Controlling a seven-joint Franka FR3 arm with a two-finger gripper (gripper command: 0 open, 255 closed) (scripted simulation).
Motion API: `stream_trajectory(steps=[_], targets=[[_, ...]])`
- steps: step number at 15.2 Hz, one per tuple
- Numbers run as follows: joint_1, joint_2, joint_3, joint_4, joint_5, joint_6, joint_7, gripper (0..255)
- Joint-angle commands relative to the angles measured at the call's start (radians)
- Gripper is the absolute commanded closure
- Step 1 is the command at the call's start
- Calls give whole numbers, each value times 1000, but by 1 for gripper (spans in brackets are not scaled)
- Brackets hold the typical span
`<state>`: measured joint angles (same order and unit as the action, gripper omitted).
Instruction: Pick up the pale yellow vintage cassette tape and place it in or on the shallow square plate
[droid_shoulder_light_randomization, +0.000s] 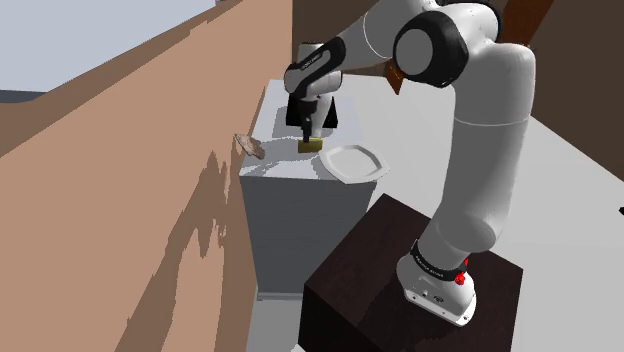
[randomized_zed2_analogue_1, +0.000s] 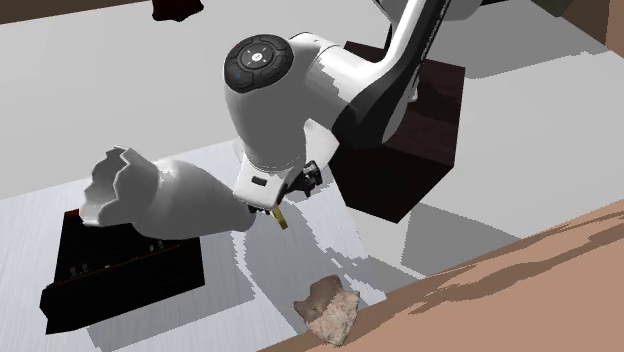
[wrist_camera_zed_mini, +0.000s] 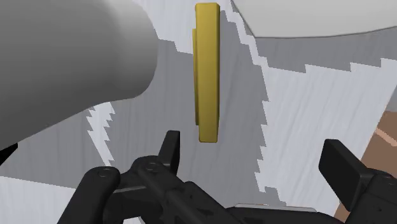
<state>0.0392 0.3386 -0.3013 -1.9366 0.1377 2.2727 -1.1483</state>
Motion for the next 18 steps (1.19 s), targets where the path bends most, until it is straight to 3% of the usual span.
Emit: stream_trajectory(steps=[1,2,9,18], targets=[[-19,89,18,78,20,5,-61,0],[-28,127,28,116,26,3,-84,0],[-38,187,42,105,47,72,-97,0],[-39,192,43,105,48,77,-98,0]])
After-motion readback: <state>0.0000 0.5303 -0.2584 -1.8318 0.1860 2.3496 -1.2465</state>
